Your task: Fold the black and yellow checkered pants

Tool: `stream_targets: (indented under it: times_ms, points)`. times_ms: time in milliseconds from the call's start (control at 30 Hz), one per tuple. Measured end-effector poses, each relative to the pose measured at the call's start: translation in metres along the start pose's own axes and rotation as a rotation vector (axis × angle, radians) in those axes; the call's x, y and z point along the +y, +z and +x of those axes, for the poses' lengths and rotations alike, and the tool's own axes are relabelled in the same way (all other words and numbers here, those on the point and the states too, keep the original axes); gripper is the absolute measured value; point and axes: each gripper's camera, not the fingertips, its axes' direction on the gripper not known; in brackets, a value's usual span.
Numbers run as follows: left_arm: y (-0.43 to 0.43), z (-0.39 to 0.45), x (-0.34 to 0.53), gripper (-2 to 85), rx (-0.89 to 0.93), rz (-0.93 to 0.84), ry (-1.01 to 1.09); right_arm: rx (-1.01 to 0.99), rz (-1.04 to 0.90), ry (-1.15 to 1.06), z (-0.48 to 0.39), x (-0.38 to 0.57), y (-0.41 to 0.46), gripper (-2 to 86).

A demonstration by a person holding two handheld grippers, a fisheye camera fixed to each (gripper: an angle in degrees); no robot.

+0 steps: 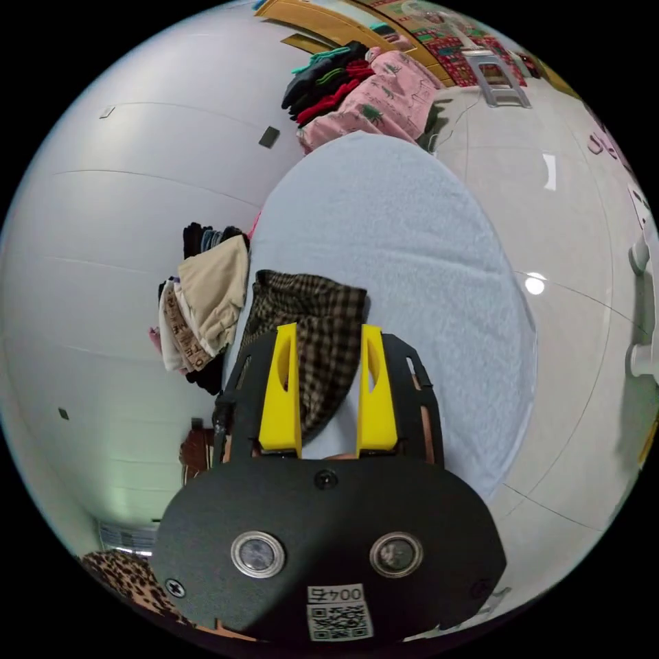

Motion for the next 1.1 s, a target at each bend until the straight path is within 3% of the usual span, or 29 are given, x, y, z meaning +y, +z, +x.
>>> stream_targets:
  times_ms: [67,200,300,500,633,800,933,1000,1100]
  points:
    - [0.031,0.011,-0.021,14.5,-0.028,-0.096,0.054,0.006,-0.034,0.007,-0.002,-0.02,0.004,12.6]
    - [0.04,0.014,-0.034,12.9,-0.018,-0.091,0.05,0.019,-0.098,-0.009,-0.014,-0.038,0.011,8.5]
    - [0.043,0.012,-0.039,5.8,0.049,-0.076,-0.014,0.001,-0.116,-0.048,-0.036,-0.048,0.009,5.0]
    - [-0.022,-0.015,-0.095,3.5,0.01,0.161,-0.132,-0.081,-0.031,-0.274,-0.16,-0.121,-0.013,4.0]
    - [-0.086,0.003,-0.13,3.3,-0.019,0.281,0.005,-0.017,0.026,-0.482,-0.231,-0.151,-0.06,4.0]
    - [-0.052,0.047,-0.125,3.5,0.027,0.201,0.093,0.134,-0.013,-0.441,-0.166,-0.15,-0.064,4.0]
    - [0.044,0.097,-0.128,4.6,0.092,-0.023,0.117,0.267,-0.089,-0.171,-0.048,-0.143,-0.037,1.9]
    - [0.077,0.12,-0.129,5.8,0.075,-0.142,0.171,0.263,-0.05,-0.101,-0.018,-0.128,-0.047,2.4]
    - [0.071,0.129,-0.133,6.8,0.019,-0.093,0.164,0.179,0.026,-0.168,-0.016,-0.093,-0.07,4.7]
